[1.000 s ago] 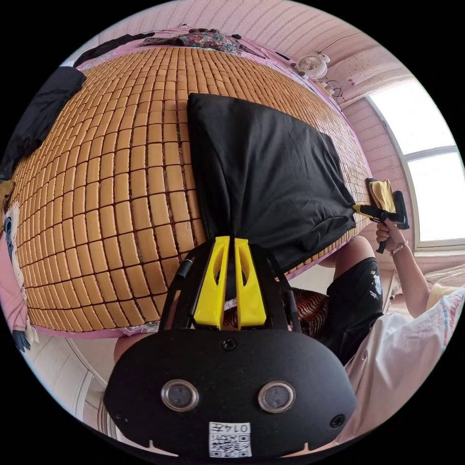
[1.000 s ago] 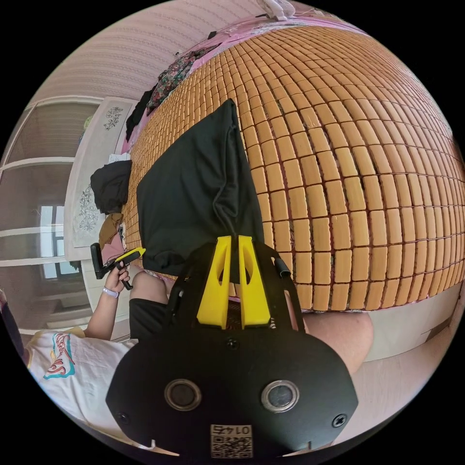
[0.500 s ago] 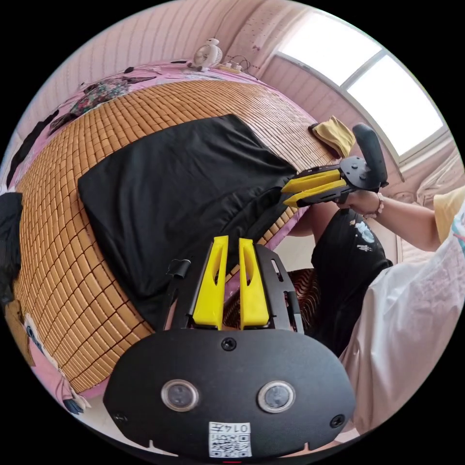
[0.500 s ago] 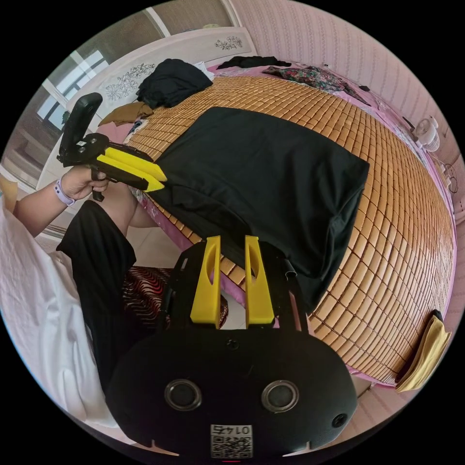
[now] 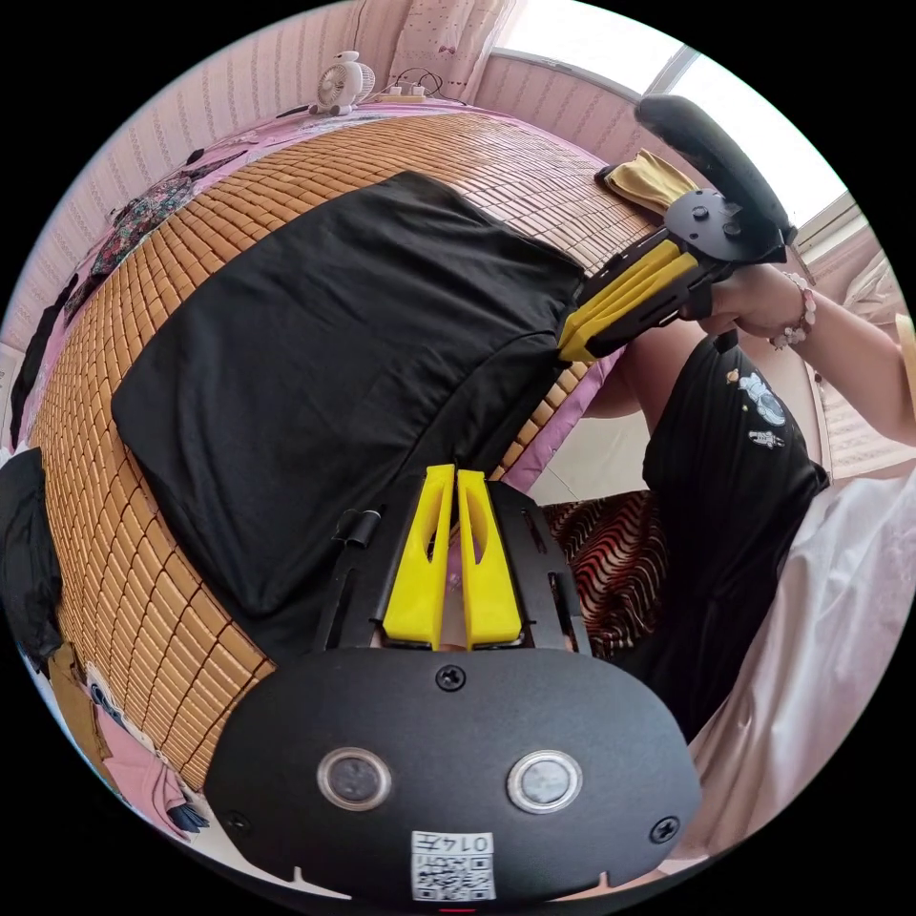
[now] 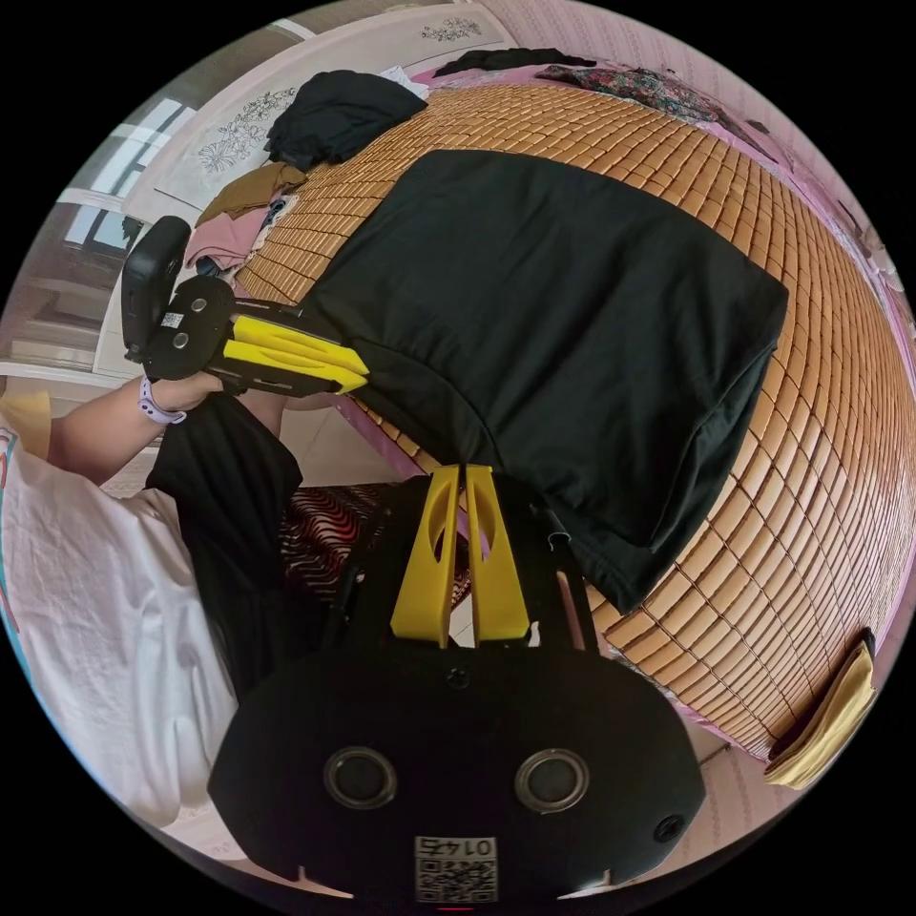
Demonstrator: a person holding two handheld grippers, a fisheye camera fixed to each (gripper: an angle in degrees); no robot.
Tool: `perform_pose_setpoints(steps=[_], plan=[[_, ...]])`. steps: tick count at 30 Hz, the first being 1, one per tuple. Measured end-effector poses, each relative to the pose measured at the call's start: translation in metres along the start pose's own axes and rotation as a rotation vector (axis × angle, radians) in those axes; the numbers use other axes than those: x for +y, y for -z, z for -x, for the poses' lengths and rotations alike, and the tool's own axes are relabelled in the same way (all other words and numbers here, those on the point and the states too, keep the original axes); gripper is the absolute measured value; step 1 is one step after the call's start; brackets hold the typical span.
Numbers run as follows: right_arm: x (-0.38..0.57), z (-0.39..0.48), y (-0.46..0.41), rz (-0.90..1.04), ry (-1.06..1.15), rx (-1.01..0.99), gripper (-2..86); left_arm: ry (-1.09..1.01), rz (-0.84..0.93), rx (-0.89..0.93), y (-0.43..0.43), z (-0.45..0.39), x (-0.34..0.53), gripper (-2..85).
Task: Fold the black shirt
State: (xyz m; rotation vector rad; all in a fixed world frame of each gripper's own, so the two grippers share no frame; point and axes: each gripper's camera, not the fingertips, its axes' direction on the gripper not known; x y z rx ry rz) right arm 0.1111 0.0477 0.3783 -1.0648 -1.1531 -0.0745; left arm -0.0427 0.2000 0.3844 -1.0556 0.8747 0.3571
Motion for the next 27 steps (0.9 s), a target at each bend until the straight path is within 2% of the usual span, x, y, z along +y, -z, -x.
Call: perform_pose_setpoints(steps=[3, 7, 8, 10, 13, 17, 20, 22, 27], plan=[[-0.008, 0.006, -0.012, 0.052, 0.001, -0.001, 3.8, 0.029, 0.017, 0.051, -0.011, 0.004, 0.007, -0.5], [-0.014, 0.027, -0.013, 0.072, 0.066, 0.111, 4.3, 0.039, -0.019, 0.064, -0.009, 0.002, 0.022, -0.6], [-0.014, 0.031, -0.009, 0.052, 0.086, 0.141, 3.9, 0.023, -0.045, 0.048, -0.004, -0.002, 0.026, -0.6], [-0.015, 0.054, 0.003, -0.078, 0.223, 0.348, 2.5, -0.013, -0.091, -0.024, 0.003, -0.011, 0.028, -0.7], [-0.044, 0.067, -0.004, -0.132, 0.335, 0.506, 0.7, -0.099, -0.174, -0.174, -0.001, -0.028, 0.024, -0.7], [-0.115, 0.061, -0.013, -0.125, 0.374, 0.43, -0.3, -0.253, -0.256, -0.205, -0.038, -0.047, 0.007, -0.7], [-0.182, 0.056, -0.02, -0.09, 0.375, 0.43, -0.3, -0.27, -0.218, -0.194, -0.075, -0.055, -0.004, -0.7], [-0.226, 0.048, -0.037, -0.005, 0.355, 0.412, -0.4, -0.263, -0.163, -0.204, -0.098, -0.055, -0.005, -0.7], [-0.266, 0.04, -0.055, 0.203, 0.372, 0.366, -0.3, -0.223, -0.209, -0.153, -0.118, -0.048, 0.008, -0.7]])
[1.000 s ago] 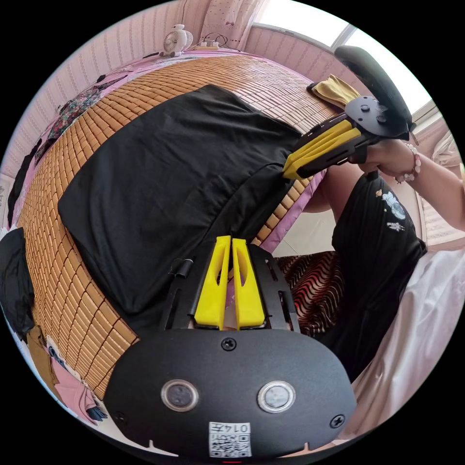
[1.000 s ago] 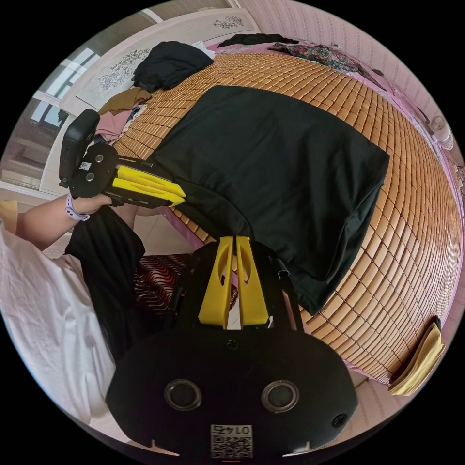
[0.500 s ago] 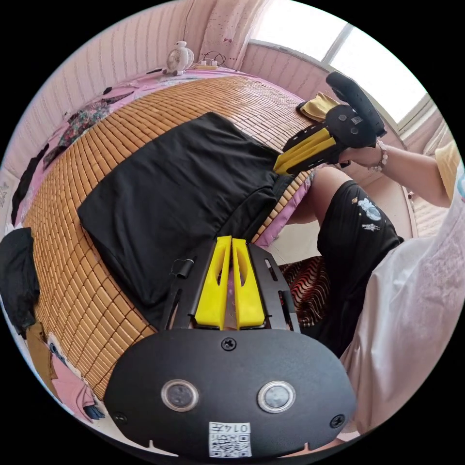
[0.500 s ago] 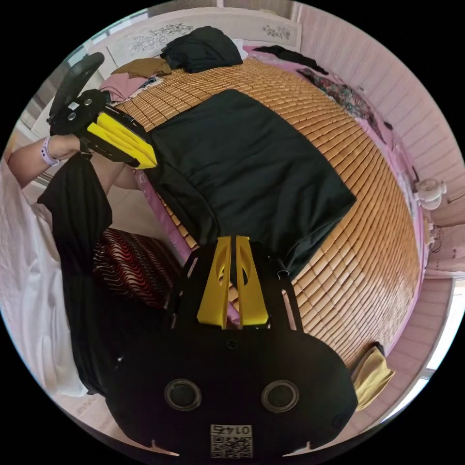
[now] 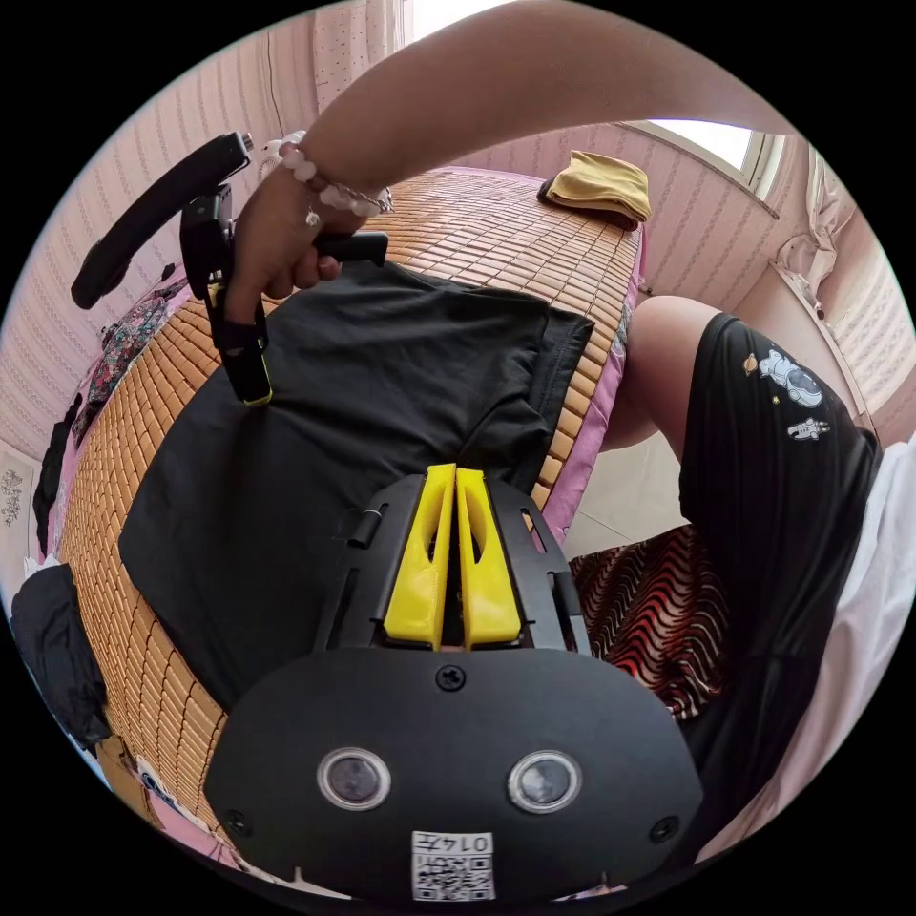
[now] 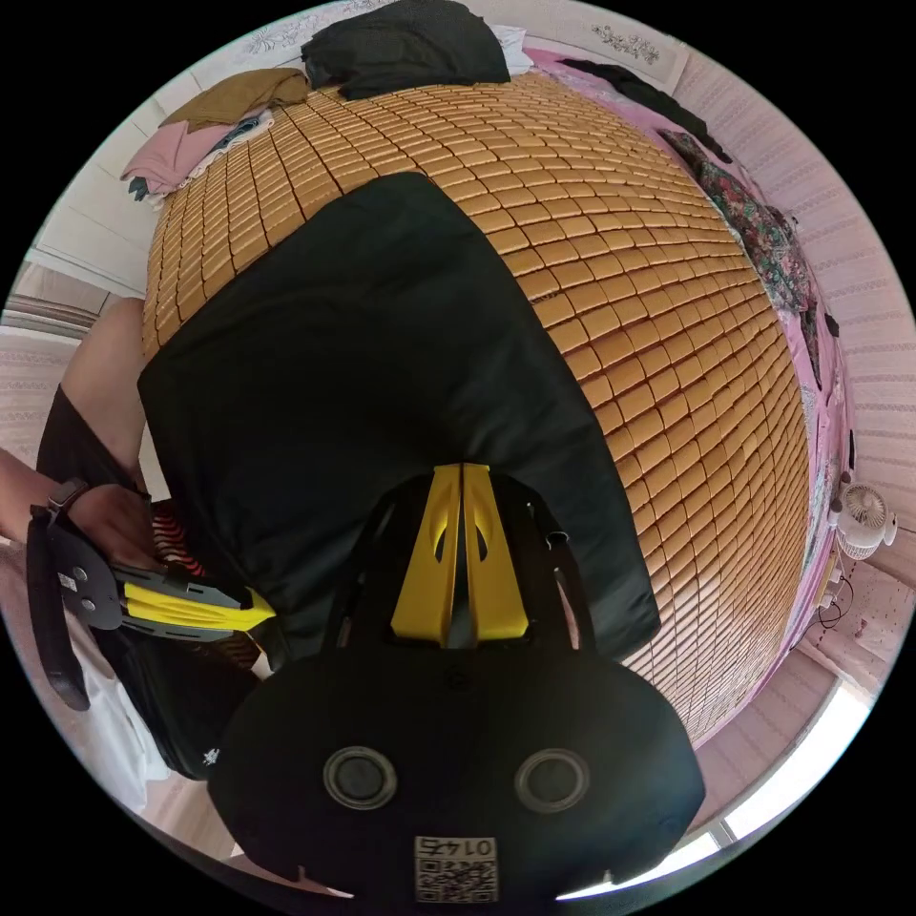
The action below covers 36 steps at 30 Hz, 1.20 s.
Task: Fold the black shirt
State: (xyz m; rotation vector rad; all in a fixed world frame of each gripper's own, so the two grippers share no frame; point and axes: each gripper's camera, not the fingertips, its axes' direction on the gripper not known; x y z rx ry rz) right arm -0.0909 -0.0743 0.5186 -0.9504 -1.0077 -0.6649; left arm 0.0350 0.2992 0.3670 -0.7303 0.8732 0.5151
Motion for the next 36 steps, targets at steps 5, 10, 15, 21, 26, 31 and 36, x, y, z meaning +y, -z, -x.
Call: perform_pose_setpoints(steps=[5, 10, 15, 21, 26, 31, 36], plan=[[-0.033, -0.022, 0.011, 0.091, 0.017, 0.065, -0.3, 0.042, -0.033, 0.008, -0.009, 0.0, 0.011, -0.7], [-0.057, -0.026, -0.008, 0.257, 0.098, 0.131, -0.3, 0.075, -0.047, 0.052, -0.016, 0.001, 0.02, -0.7], [-0.047, -0.059, -0.009, 0.179, 0.004, 0.124, -0.3, 0.104, -0.081, 0.112, -0.023, 0.009, 0.03, -0.7], [0.017, -0.094, 0.019, -0.009, -0.077, 0.05, -0.5, 0.086, -0.071, 0.127, -0.026, 0.009, 0.032, -0.6], [0.159, -0.129, 0.057, -0.328, -0.358, -0.155, -0.5, 0.098, -0.082, 0.144, -0.016, 0.004, 0.037, -0.5], [0.349, -0.13, 0.011, -0.36, -0.722, -0.305, -0.2, 0.072, -0.155, 0.134, 0.005, -0.009, 0.035, 1.1], [0.449, -0.119, -0.005, -0.326, -0.902, -0.358, 2.6, 0.002, -0.176, 0.187, 0.011, -0.027, 0.008, 5.6]])
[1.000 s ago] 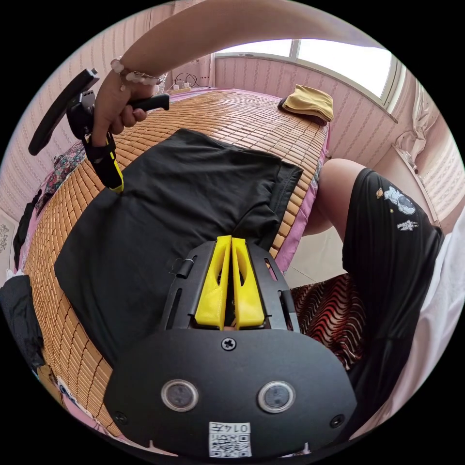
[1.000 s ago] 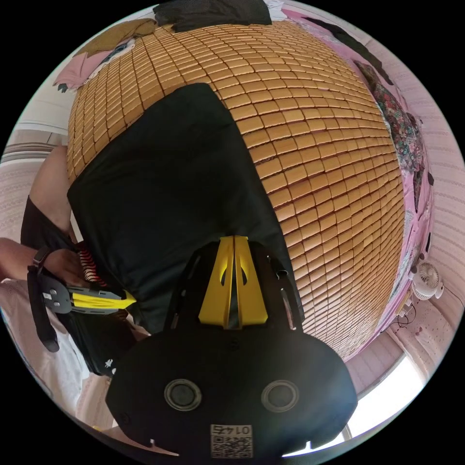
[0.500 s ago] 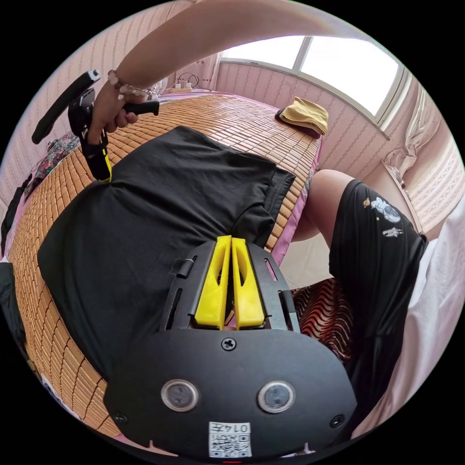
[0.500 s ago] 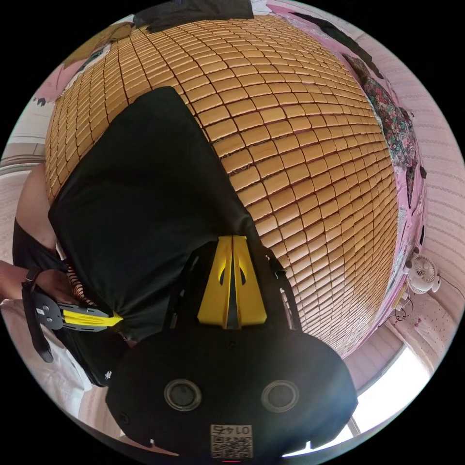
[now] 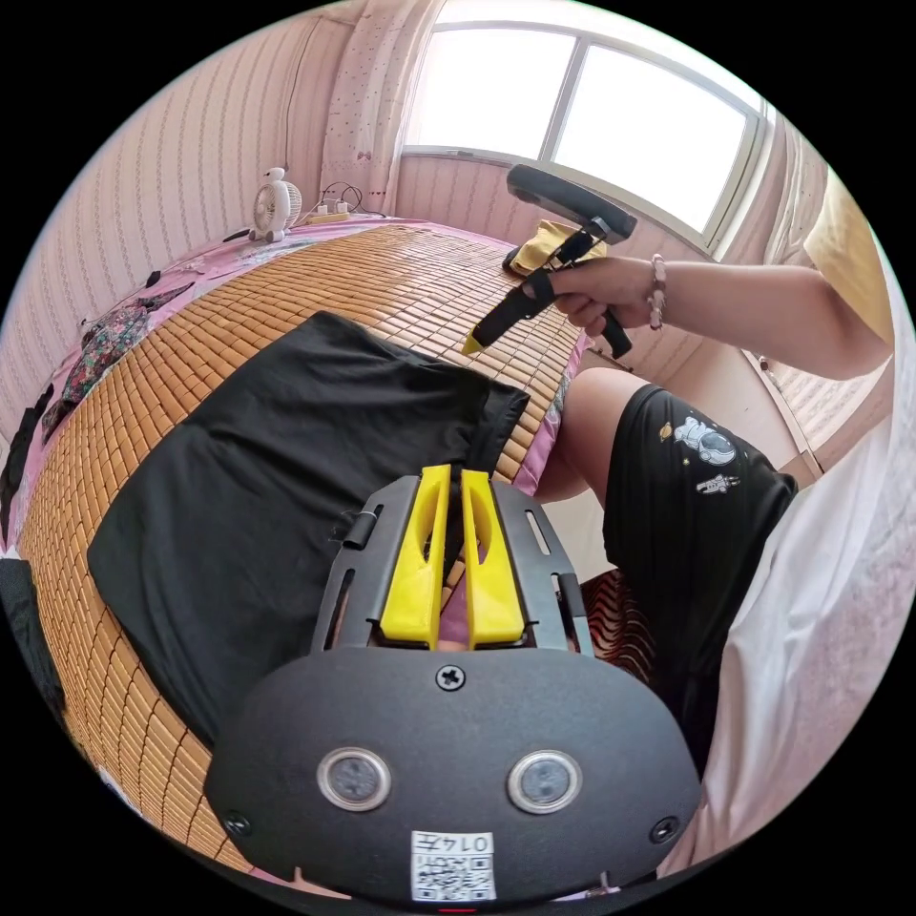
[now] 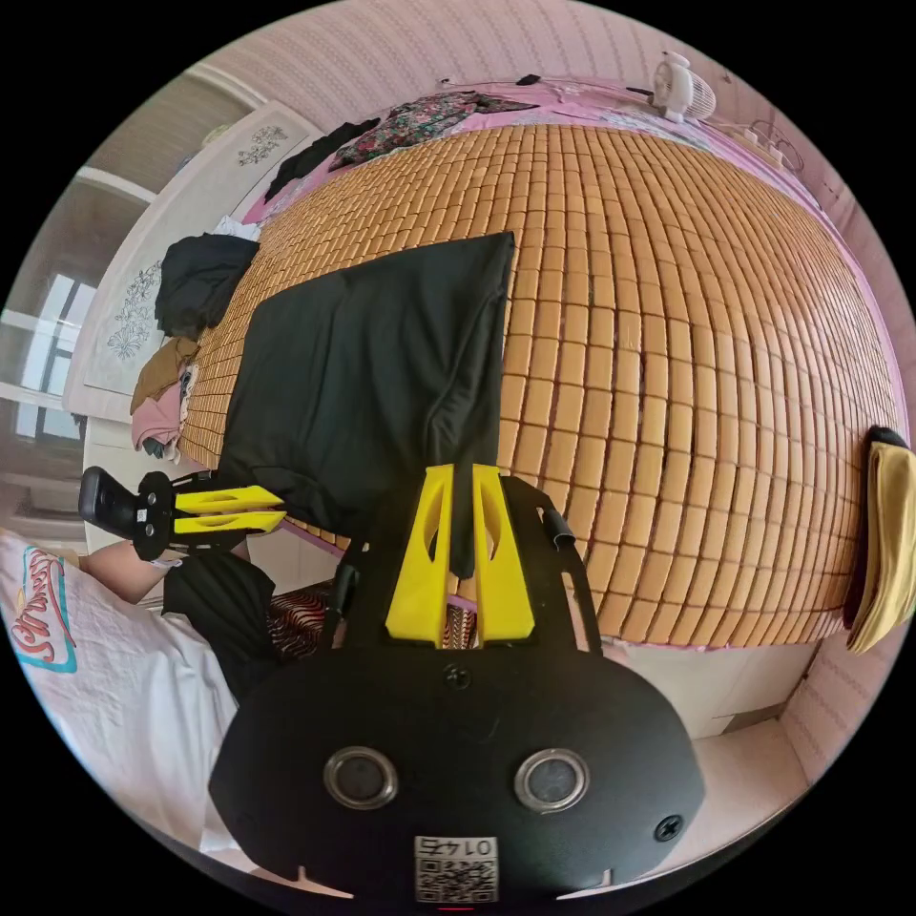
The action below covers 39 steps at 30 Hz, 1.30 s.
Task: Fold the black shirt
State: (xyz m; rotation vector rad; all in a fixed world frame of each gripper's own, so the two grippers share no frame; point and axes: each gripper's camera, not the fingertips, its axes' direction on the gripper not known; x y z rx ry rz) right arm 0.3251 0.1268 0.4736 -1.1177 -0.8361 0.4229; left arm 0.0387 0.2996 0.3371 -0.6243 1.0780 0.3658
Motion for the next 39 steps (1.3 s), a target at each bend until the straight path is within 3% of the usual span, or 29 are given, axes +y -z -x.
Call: perform_pose_setpoints(steps=[6, 11, 19, 22, 23, 29, 34, 39], plan=[[0.025, -0.047, 0.005, 0.105, -0.027, -0.091, 8.0, -0.024, -0.066, 0.024, -0.008, -0.014, -0.024, 11.1], [0.039, -0.092, 0.02, 0.064, -0.081, -0.199, 4.6, -0.067, -0.03, 0.045, -0.024, -0.022, -0.039, 15.7], [0.068, -0.165, 0.073, -0.231, -0.204, -0.742, 2.0, -0.052, 0.046, 0.032, -0.059, -0.029, -0.083, 17.6], [0.074, -0.17, 0.071, -0.236, -0.191, -0.822, 2.4, 0.023, 0.062, -0.068, -0.054, -0.025, -0.095, 14.3], [0.076, -0.171, 0.072, -0.238, -0.184, -0.823, 2.4, 0.059, 0.089, -0.107, -0.05, -0.022, -0.096, 12.0], [0.09, -0.215, 0.079, -0.273, -0.274, -0.592, 7.2, 0.006, 0.147, 0.154, -0.012, -0.033, -0.076, 0.1], [0.083, -0.234, 0.082, -0.369, -0.374, -0.416, 9.9, -0.084, 0.111, 0.201, 0.035, -0.061, -0.047, -0.1], [0.086, -0.249, 0.069, -0.42, -0.504, -0.509, 4.6, -0.001, 0.1, 0.225, 0.074, -0.06, -0.032, -0.3]])
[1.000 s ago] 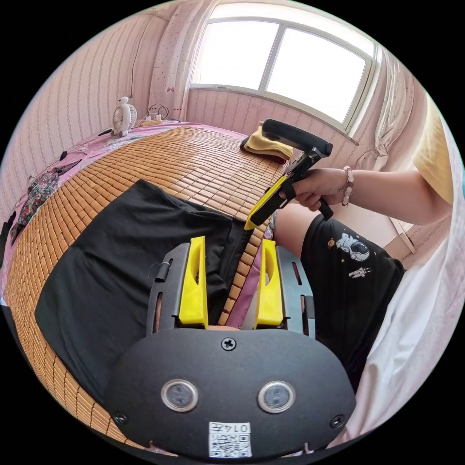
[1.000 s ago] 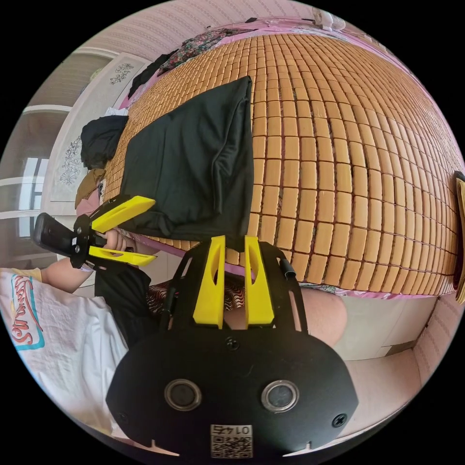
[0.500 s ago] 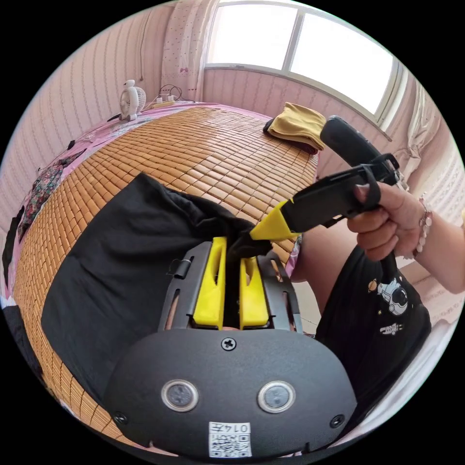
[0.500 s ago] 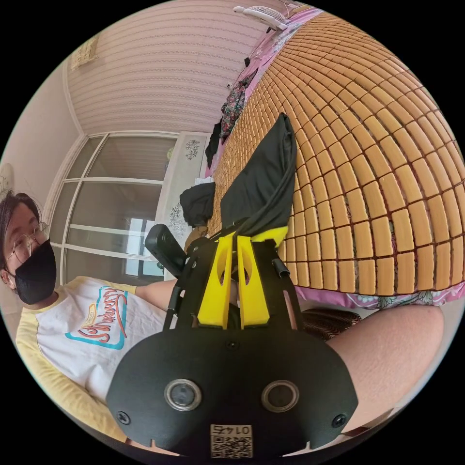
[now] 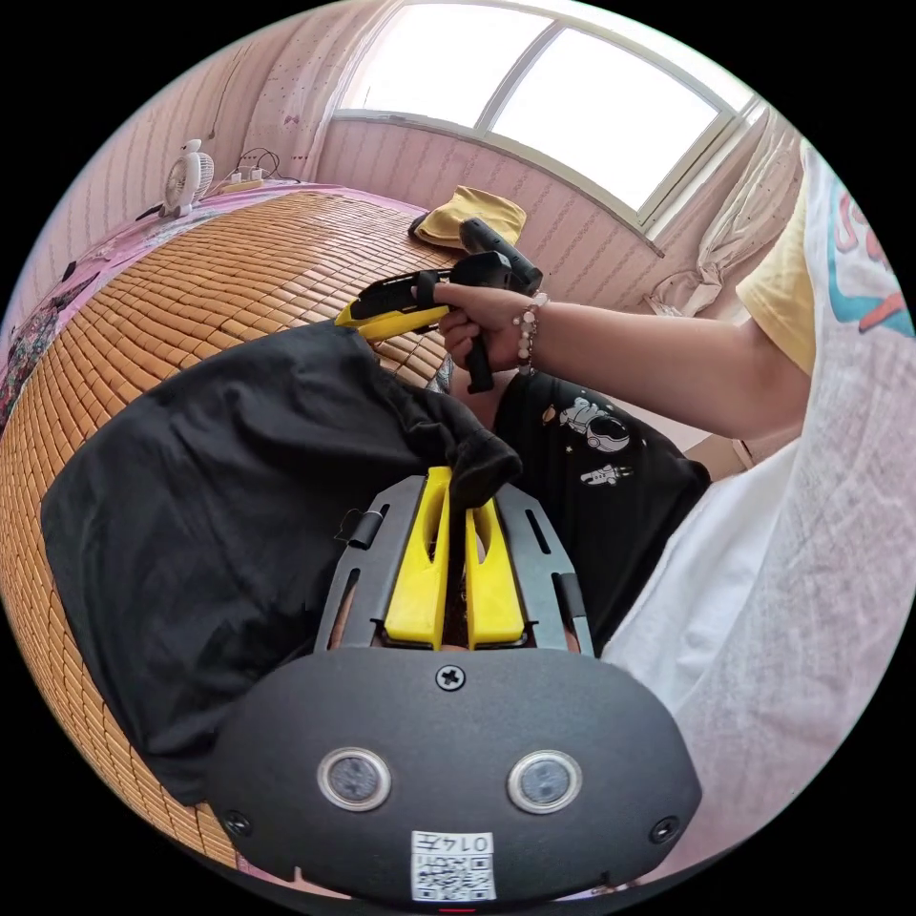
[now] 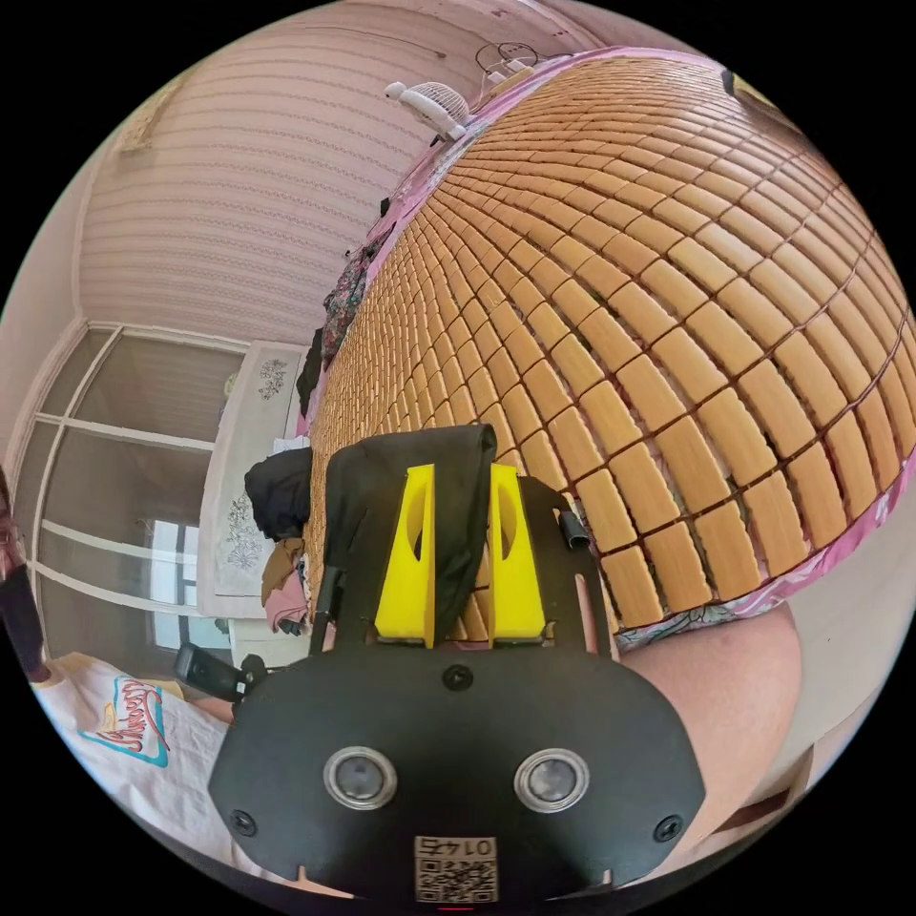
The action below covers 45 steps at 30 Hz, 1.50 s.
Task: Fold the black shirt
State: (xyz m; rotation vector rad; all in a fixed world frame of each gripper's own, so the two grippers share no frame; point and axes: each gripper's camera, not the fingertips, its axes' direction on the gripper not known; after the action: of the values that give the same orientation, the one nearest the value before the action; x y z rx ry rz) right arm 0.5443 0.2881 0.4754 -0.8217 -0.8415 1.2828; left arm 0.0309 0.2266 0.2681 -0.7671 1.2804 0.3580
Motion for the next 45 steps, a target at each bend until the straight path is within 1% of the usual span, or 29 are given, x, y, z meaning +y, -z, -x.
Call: perform_pose_setpoints(steps=[3, 5, 7, 8, 11, 14, 16, 17, 19, 20, 22, 24, 25, 26, 27, 29, 32, 34, 36, 39, 43, 45], plan=[[0.005, -0.009, 0.003, -0.014, -0.04, -0.071, 1.3, 0.006, -0.029, -0.012, 0.021, -0.001, 0.004, -0.3], [0.009, -0.006, 0.013, -0.043, -0.032, -0.11, 1.2, 0.016, -0.055, -0.02, 0.035, 0.001, 0.006, -0.4], [0.013, 0.007, 0.033, -0.077, 0.01, -0.131, 1.0, 0.068, -0.101, -0.004, 0.052, 0.005, 0.009, -0.4], [0.013, 0.013, 0.038, -0.079, 0.026, -0.134, 1.0, 0.102, -0.153, 0.012, 0.065, 0.008, 0.013, -0.4], [0.014, 0.057, 0.055, -0.078, 0.153, -0.103, 0.8, 0.162, -0.27, 0.008, 0.1, 0.012, 0.022, -0.4], [0.004, 0.116, 0.041, -0.02, 0.252, -0.088, 0.9, 0.236, -0.369, -0.029, 0.141, 0.024, 0.034, -0.3], [-0.007, 0.172, 0.003, 0.043, 0.331, -0.073, 1.0, 0.305, -0.434, -0.073, 0.167, 0.038, 0.044, -0.2], [-0.01, 0.186, -0.01, 0.062, 0.354, -0.073, 1.0, 0.358, -0.473, -0.102, 0.185, 0.049, 0.052, -0.2], [-0.019, 0.242, -0.07, 0.131, 0.434, -0.048, 1.2, 0.433, -0.523, -0.154, 0.209, 0.071, 0.065, 1.8], [-0.021, 0.255, -0.088, 0.146, 0.455, -0.023, 1.2, 0.482, -0.547, -0.198, 0.221, 0.087, 0.073, 3.1], [-0.025, 0.293, -0.17, 0.235, 0.541, 0.124, 1.9, 0.607, -0.542, -0.266, 0.233, 0.117, 0.088, 5.1], [-0.025, 0.303, -0.23, 0.326, 0.575, 0.157, 2.8, 0.856, -0.525, -0.328, 0.235, 0.157, 0.121, 7.8], [-0.021, 0.306, -0.258, 0.373, 0.591, 0.163, 3.5, 0.913, -0.513, -0.335, 0.232, 0.165, 0.13, 8.5], [-0.019, 0.307, -0.269, 0.381, 0.599, 0.169, 3.8, 1.051, -0.465, -0.311, 0.225, 0.182, 0.148, 9.8], [-0.014, 0.311, -0.283, 0.386, 0.637, 0.184, 4.4, 1.134, -0.41, -0.253, 0.223, 0.193, 0.16, 10.0], [-0.004, 0.317, -0.297, 0.362, 0.723, 0.23, 5.4, 1.136, -0.428, -0.206, 0.229, 0.197, 0.169, 10.4], [0.01, 0.319, -0.32, 0.326, 0.857, 0.381, 6.9, 1.163, -0.472, -0.309, 0.246, 0.194, 0.173, 11.0], [0.016, 0.315, -0.348, 0.382, 0.901, 0.449, 8.2, 1.166, -0.486, -0.364, 0.252, 0.194, 0.17, 11.4], [0.021, 0.313, -0.369, 0.431, 0.906, 0.47, 9.2, 1.12, -0.462, -0.44, 0.255, 0.195, 0.158, 11.4], [0.029, 0.315, -0.393, 0.44, 0.917, 0.473, 10.7, 1.026, -0.42, -0.499, 0.254, 0.198, 0.135, 10.9], [0.039, 0.319, -0.422, 0.489, 0.937, 0.468, 6.5, 0.983, -0.343, -0.518, 0.24, 0.209, 0.118, 10.3], [0.042, 0.322, -0.427, 0.487, 0.954, 0.461, 4.7, 0.949, -0.262, -0.543, 0.232, 0.209, 0.108, 8.7]])
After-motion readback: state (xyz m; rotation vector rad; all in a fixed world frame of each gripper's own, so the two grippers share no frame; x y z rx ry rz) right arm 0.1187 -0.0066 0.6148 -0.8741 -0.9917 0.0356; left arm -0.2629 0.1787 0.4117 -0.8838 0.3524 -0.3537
